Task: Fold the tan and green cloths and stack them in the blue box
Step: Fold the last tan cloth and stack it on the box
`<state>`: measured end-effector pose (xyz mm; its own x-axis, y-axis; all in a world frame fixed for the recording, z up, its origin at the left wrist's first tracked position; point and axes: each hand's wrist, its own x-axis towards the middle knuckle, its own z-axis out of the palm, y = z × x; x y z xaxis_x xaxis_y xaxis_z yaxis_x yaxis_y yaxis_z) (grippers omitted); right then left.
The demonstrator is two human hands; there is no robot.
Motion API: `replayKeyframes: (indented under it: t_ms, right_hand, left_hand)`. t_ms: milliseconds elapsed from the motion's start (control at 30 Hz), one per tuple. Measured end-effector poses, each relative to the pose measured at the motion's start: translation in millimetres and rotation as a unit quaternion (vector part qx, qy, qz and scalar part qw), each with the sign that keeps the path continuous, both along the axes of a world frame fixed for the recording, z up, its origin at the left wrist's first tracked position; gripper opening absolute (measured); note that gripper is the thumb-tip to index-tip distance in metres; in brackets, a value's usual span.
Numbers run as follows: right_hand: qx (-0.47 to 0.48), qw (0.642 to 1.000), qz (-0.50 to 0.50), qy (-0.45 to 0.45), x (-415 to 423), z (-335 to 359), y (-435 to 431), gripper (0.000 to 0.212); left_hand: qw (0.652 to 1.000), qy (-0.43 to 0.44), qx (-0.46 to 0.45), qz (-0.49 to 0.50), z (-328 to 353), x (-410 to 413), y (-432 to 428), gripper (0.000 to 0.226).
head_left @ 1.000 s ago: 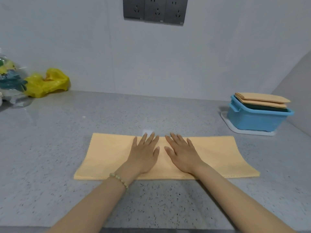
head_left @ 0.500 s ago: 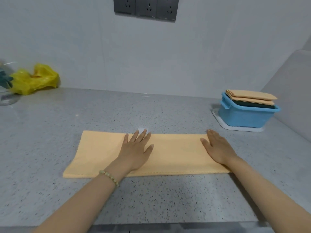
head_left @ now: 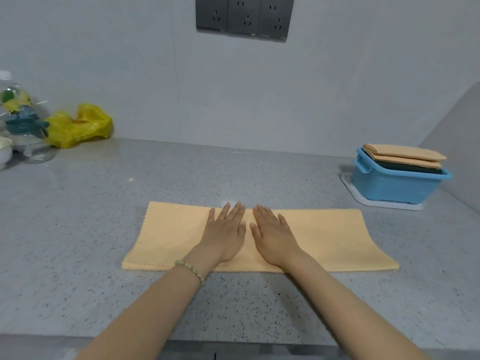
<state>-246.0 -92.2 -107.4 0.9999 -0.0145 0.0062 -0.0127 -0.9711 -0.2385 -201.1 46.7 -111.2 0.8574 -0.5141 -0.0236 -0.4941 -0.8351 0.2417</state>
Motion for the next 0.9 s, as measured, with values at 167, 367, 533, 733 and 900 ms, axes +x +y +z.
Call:
replayKeyframes:
  t_ms: [167,367,533,733,900]
  right_hand:
    - [-0.012,1.000,-0.002,-0.011,1.8,-10.0,-6.1,0.054]
    - [-0.010,1.000,0.005,-0.007,4.1,-13.2,-8.5,0.055]
    - [0.005,1.000,0.009,-0.002,3.4,-9.5,-8.7,0.057]
    - [0.087,0.995,0.050,-0.022,-11.5,5.7,-6.7,0.054]
    - [0.113,0.976,0.187,-0.019,-37.1,18.2,4.5,0.051]
  left_hand:
    - [1.000,-0.010,-0.003,0.016,-1.0,1.6,7.7,0.053]
    - [0.996,-0.005,0.013,0.088,-3.8,21.7,73.8,0.054]
    - [0.993,0.016,0.034,0.110,-1.1,32.2,90.2,0.060]
    - [1.000,-0.022,-0.013,-0.004,13.9,36.4,60.5,0.055]
    - [0.995,-0.025,-0.097,-0.008,29.1,45.9,38.0,0.026]
